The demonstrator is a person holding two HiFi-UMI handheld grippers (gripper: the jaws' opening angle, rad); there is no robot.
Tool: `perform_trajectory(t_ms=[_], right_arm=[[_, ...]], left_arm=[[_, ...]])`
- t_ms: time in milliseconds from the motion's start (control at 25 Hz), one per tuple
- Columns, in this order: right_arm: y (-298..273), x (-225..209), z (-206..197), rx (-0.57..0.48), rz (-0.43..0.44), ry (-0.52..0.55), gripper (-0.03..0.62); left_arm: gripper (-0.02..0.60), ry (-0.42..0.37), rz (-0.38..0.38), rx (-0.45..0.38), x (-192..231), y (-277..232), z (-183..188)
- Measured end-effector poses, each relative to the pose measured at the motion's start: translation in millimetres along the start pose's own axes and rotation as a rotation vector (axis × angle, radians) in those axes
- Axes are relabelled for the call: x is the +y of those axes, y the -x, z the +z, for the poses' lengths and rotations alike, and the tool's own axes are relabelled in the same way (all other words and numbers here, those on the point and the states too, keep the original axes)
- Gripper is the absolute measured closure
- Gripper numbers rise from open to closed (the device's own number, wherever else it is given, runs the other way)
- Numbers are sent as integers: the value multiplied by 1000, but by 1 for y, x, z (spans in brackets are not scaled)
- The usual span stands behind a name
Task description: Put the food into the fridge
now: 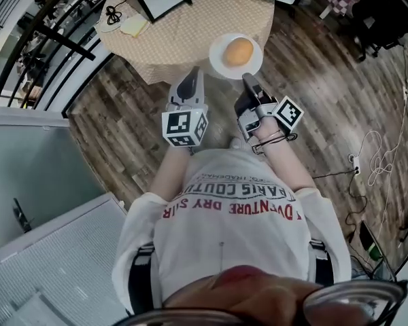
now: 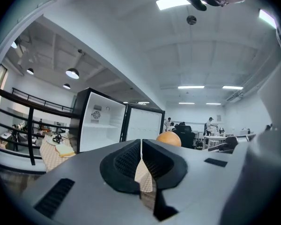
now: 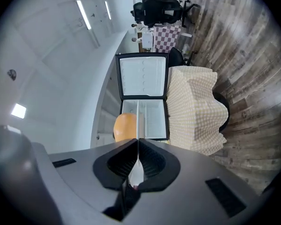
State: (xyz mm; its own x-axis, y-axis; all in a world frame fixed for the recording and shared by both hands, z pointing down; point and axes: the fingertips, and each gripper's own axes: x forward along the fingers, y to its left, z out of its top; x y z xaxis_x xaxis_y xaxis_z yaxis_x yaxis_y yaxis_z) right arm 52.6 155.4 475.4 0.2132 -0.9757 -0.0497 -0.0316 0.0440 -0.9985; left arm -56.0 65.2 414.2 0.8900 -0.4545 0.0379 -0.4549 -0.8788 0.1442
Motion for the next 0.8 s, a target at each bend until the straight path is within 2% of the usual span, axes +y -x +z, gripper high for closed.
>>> perform_trajectory(t_ms=[120, 360, 800], right_arm=[[2, -4, 32, 23, -16, 1, 563], [-4, -17, 74, 27, -26, -27, 563], [-71, -32, 123, 12, -30, -88, 563]], left_arm=[[554, 22, 35, 11, -15, -24, -4], [554, -11, 51, 27, -34, -61, -6], [554, 13, 56, 41, -7, -149, -6]])
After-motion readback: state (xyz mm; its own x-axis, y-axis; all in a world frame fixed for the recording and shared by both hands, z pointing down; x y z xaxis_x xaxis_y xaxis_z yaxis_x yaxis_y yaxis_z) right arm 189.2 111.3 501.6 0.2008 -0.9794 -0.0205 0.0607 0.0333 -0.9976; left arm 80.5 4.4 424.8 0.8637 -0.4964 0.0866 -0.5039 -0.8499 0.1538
